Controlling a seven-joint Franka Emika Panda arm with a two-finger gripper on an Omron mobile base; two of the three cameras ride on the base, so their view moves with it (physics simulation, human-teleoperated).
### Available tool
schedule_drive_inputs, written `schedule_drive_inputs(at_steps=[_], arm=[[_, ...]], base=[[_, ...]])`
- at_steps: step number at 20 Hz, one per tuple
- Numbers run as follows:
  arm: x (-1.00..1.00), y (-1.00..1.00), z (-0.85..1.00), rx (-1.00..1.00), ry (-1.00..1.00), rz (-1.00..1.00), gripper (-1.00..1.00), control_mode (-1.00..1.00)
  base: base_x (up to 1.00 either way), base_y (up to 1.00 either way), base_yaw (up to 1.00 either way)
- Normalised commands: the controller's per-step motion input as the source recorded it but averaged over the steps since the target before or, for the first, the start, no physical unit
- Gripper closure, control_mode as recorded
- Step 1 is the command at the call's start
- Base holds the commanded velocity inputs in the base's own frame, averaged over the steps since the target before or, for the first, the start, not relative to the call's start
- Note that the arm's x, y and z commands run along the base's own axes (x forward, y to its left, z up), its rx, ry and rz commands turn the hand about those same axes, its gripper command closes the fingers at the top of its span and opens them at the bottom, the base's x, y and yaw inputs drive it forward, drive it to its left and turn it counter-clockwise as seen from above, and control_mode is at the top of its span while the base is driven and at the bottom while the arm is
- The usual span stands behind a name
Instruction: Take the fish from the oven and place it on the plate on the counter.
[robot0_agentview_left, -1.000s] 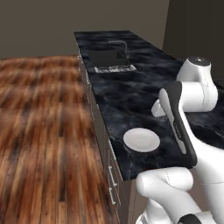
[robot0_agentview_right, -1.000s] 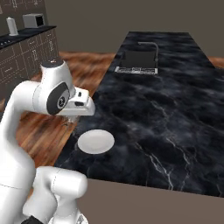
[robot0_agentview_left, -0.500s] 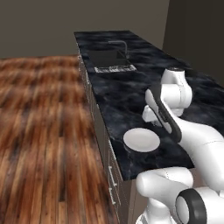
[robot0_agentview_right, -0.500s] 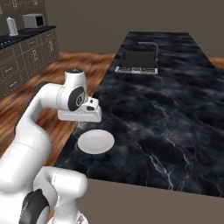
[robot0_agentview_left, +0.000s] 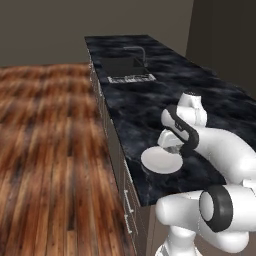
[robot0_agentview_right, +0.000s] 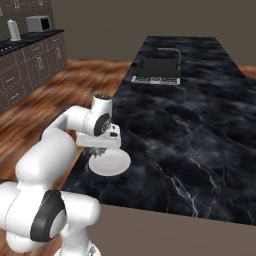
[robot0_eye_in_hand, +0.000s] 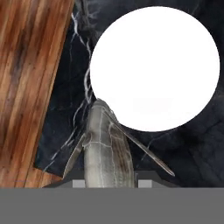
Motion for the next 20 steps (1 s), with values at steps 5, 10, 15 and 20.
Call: schedule_drive_inputs(at_steps=[5, 10, 15, 20], arm=[[0.32, 0.2, 0.02, -0.01, -0.01, 0.37, 1.0, -1.0], [0.1, 0.0, 0.0, -0.07, -0.05, 0.27, 1.0, -1.0], [0.0, -0.05, -0.23, -0.06, -0.08, 0.06, 1.0, -1.0], [0.0, -0.01, -0.5, -0.04, -0.03, 0.02, 1.0, -1.0]], base=[[0.0, 0.0, 0.0], [0.0, 0.0, 0.0], [0.0, 0.0, 0.0], [0.0, 0.0, 0.0]])
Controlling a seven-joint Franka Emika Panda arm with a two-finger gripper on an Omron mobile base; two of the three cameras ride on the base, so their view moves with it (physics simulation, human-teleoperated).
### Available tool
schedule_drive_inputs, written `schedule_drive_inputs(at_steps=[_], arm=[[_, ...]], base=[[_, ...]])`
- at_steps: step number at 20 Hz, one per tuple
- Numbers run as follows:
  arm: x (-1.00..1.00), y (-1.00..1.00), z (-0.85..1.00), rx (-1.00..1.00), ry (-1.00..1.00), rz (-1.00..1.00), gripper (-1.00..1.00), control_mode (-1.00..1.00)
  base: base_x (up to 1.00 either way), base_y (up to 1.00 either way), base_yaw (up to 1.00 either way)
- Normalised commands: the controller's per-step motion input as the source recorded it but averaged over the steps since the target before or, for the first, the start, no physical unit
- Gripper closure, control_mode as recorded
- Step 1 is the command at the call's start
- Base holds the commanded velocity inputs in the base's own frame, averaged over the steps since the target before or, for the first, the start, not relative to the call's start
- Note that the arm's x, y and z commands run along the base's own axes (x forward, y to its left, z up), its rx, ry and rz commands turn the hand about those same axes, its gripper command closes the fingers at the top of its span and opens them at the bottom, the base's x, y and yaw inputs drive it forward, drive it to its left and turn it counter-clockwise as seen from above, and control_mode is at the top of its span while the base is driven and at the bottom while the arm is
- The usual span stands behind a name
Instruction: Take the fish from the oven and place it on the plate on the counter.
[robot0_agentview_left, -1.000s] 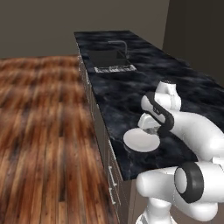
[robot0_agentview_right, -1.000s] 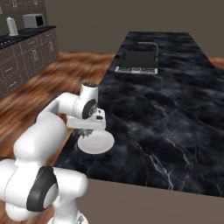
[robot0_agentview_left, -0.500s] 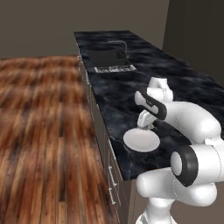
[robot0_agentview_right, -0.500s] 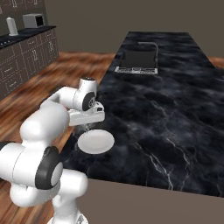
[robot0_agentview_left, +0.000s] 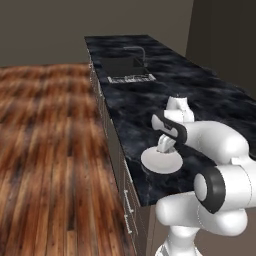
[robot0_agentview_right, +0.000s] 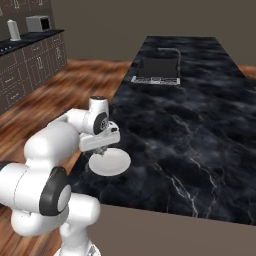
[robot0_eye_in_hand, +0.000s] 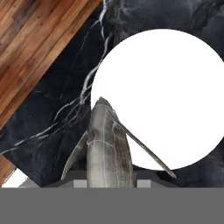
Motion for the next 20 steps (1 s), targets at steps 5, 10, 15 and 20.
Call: schedule_drive_inputs(at_steps=[5, 10, 15, 20], arm=[[0.0, 0.0, -0.64, -0.03, 0.0, 0.02, 1.0, -1.0], [0.0, -0.01, -0.49, -0.01, 0.0, 0.0, 1.0, -1.0], [0.17, 0.0, -0.01, 0.0, -0.01, 0.05, 1.0, -1.0], [0.52, 0.0, 0.0, 0.0, 0.0, 0.06, 1.0, -1.0]], base=[[0.0, 0.0, 0.0], [0.0, 0.0, 0.0], [0.0, 0.0, 0.0], [0.0, 0.0, 0.0]])
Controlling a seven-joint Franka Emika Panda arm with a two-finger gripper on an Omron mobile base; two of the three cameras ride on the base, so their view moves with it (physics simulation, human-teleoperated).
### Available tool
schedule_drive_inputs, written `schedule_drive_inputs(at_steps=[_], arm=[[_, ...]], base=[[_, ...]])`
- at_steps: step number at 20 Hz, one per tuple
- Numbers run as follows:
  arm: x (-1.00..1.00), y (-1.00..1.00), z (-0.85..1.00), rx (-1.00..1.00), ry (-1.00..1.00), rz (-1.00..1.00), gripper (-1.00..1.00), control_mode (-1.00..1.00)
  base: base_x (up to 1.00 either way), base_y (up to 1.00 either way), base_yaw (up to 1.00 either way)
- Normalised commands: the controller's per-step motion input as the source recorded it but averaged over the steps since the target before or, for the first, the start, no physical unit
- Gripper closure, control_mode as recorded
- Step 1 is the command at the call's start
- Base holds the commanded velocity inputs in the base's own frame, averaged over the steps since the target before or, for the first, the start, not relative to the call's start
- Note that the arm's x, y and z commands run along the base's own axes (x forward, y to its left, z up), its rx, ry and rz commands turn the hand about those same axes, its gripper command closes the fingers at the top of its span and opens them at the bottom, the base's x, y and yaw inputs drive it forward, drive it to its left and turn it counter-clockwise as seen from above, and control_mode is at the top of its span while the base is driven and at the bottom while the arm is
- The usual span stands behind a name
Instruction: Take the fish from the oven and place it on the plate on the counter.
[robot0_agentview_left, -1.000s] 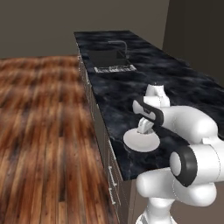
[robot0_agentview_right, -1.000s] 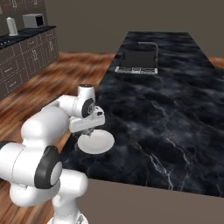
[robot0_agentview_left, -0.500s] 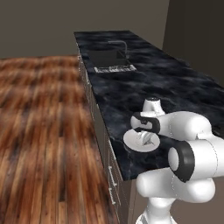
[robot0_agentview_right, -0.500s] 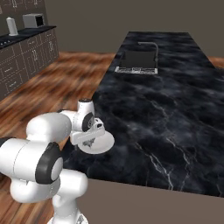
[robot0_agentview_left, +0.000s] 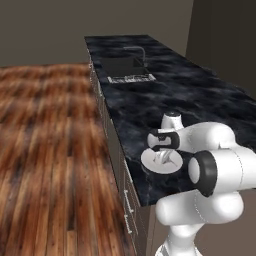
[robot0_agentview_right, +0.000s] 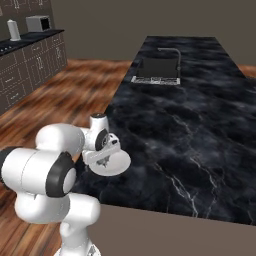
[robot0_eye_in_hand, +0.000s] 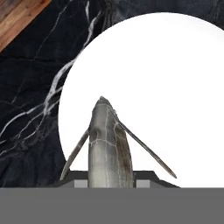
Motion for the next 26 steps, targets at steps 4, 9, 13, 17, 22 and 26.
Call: schedule_drive_inputs(at_steps=[4, 9, 13, 17, 22, 26], arm=[[0.58, 0.0, -0.06, 0.0, 0.0, 0.05, 1.0, -1.0], [0.28, 0.0, -0.09, 0.0, 0.02, 0.04, 1.0, -1.0], [0.04, -0.06, -0.17, 0.0, 0.02, 0.02, 1.0, -1.0], [0.0, -0.07, -0.23, 0.0, 0.0, 0.0, 1.0, -1.0], [0.0, -0.03, -0.17, 0.0, 0.0, 0.0, 1.0, -1.0], [0.0, 0.0, 0.0, 0.0, 0.0, 0.02, 1.0, -1.0]], base=[[0.0, 0.0, 0.0], [0.0, 0.0, 0.0], [0.0, 0.0, 0.0], [0.0, 0.0, 0.0], [0.0, 0.0, 0.0], [0.0, 0.0, 0.0]])
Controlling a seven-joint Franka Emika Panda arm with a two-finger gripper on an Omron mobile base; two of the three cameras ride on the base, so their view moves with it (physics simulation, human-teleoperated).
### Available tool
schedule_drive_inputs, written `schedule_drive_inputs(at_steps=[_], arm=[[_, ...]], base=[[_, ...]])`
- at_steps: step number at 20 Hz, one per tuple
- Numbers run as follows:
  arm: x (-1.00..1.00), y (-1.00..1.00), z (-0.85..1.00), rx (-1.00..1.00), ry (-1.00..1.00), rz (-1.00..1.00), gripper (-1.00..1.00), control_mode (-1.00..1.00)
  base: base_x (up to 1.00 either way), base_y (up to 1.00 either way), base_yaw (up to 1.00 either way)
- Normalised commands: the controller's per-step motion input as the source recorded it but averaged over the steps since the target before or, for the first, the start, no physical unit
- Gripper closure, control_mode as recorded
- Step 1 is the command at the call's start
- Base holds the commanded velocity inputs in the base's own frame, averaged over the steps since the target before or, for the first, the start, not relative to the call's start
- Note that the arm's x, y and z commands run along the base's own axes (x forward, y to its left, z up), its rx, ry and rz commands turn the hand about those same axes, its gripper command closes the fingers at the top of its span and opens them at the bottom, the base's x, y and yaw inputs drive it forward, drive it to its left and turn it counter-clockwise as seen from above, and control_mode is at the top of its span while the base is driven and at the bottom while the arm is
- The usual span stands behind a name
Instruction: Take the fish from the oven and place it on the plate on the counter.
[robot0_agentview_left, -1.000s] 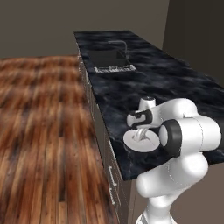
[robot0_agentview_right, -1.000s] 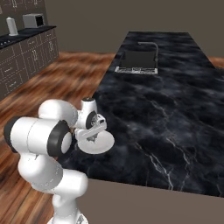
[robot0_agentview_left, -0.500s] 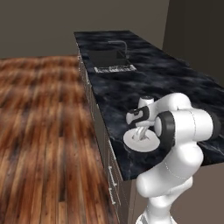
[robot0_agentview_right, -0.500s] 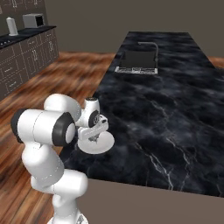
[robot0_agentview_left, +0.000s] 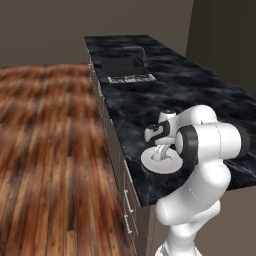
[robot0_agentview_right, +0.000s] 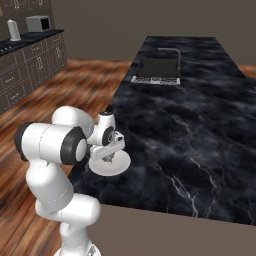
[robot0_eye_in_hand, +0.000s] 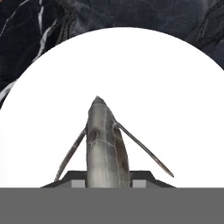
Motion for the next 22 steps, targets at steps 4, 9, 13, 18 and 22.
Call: schedule_drive_inputs(at_steps=[4, 9, 13, 18, 22], arm=[[0.0, 0.0, 0.0, 0.0, 0.0, 0.02, -1.0, -1.0], [0.0, 0.0, 0.11, -0.01, -0.01, 0.02, -1.0, -1.0], [0.0, 0.0, 0.27, -0.02, 0.0, 0.0, -1.0, -1.0], [0.0, 0.0, 0.31, -0.02, 0.0, 0.0, -1.0, -1.0], [-0.11, 0.0, 0.44, 0.0, 0.0, 0.0, -1.0, -1.0]], base=[[0.0, 0.0, 0.0], [0.0, 0.0, 0.0], [0.0, 0.0, 0.0], [0.0, 0.0, 0.0], [0.0, 0.0, 0.0]])
